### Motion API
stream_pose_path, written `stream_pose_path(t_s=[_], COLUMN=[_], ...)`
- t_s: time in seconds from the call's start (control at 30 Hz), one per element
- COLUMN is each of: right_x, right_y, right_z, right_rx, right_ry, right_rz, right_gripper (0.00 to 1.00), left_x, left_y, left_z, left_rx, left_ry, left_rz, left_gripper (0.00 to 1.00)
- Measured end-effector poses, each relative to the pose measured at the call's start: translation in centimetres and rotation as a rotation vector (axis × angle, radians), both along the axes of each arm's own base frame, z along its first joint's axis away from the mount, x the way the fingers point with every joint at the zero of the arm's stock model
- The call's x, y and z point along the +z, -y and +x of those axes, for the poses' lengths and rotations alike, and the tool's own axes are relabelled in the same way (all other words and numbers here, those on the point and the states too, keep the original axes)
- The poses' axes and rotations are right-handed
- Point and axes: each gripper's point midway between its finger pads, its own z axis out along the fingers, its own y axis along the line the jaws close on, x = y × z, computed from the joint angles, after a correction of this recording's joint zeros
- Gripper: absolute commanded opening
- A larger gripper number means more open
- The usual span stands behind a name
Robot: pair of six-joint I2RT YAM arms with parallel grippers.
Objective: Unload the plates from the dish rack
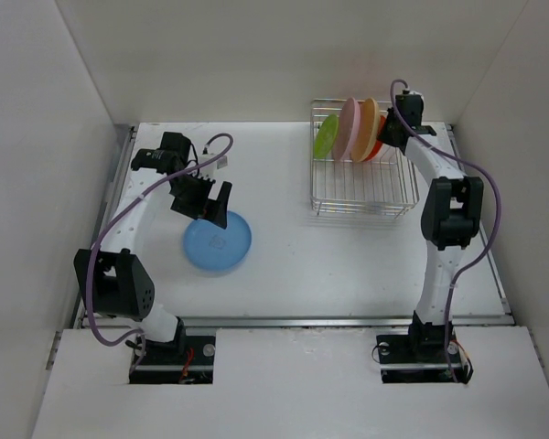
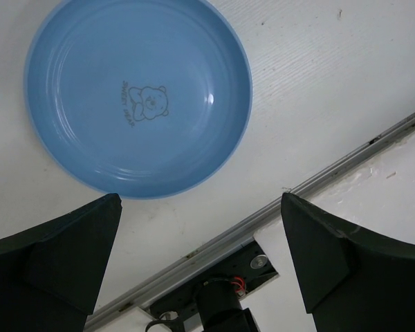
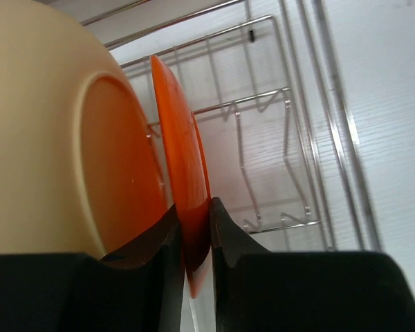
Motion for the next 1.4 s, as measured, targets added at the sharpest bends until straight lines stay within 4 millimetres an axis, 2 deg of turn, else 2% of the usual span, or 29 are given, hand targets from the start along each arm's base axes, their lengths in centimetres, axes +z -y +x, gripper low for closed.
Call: stream_pose_path(t_s=[0.1,0.13,0.23,0.33,0.4,0.5,0.57,0.67,0.73,0.8,0.87,0.97,1.1,1.17,1.27,1.4], right_x=[-0.2,-0.1,0.4,3.2,6.7,14.4,20.4,27.5,30.6,31.8,31.1,28.3,21.5,18.0,14.1,10.9], right_y=[0.7,1.0,1.7,2.5,3.3,4.5,5.1,5.2,4.6,2.8,-0.3,-7.6,-19.6,-24.6,-30.3,-35.8], right_z=[-0.2,-0.3,-0.8,-2.0,-3.3,-5.3,-7.7,-11.5,-14.1,-16.3,-18.1,-19.9,-23.1,-25.2,-28.6,-32.3], right_rx=[-0.001,-0.005,-0.030,-0.051,-0.092,-0.167,-0.234,-0.308,-0.318,-0.243,-0.088,0.258,0.767,0.964,1.185,1.379], right_ry=[-0.012,-0.013,-0.016,0.016,0.058,0.193,0.299,0.430,0.493,0.542,0.558,0.575,0.480,0.395,0.289,0.205], right_rz=[-0.050,-0.072,-0.123,-0.163,-0.198,-0.243,-0.280,-0.313,-0.316,-0.297,-0.261,-0.165,0.015,0.099,0.204,0.302], right_gripper=[0.06,0.00,0.00,0.00,0.00,0.00,0.00,0.00,0.00,0.00,0.00,0.00,0.00,0.00,0.00,0.00], left_x=[0.0,0.0,-0.1,-0.1,0.1,0.5,0.9,1.9,2.6,3.4,4.2,5.3,6.5,6.7,6.7,5.9], left_y=[-0.1,-0.1,-0.2,-0.3,-0.4,-0.5,-0.7,-1.1,-1.3,-1.4,-1.5,-1.3,-0.9,-0.8,-0.6,-0.7], left_z=[0.0,0.0,0.0,0.1,0.0,0.0,-0.1,0.0,0.0,0.1,0.0,-0.2,-0.5,-0.7,-0.7,-0.9], left_rx=[0.001,0.002,0.004,0.006,0.007,0.008,0.014,0.030,0.043,0.057,0.067,0.076,0.072,0.069,0.065,0.060], left_ry=[0.001,0.002,0.002,0.004,0.010,0.028,0.045,0.081,0.106,0.133,0.163,0.201,0.237,0.242,0.240,0.219], left_rz=[0.003,0.006,0.012,0.019,0.020,0.025,0.034,0.050,0.057,0.061,0.057,0.039,0.005,-0.004,-0.012,-0.007], left_gripper=[1.00,1.00,1.00,1.00,1.00,1.00,1.00,1.00,1.00,1.00,1.00,1.00,1.00,1.00,0.98,0.91])
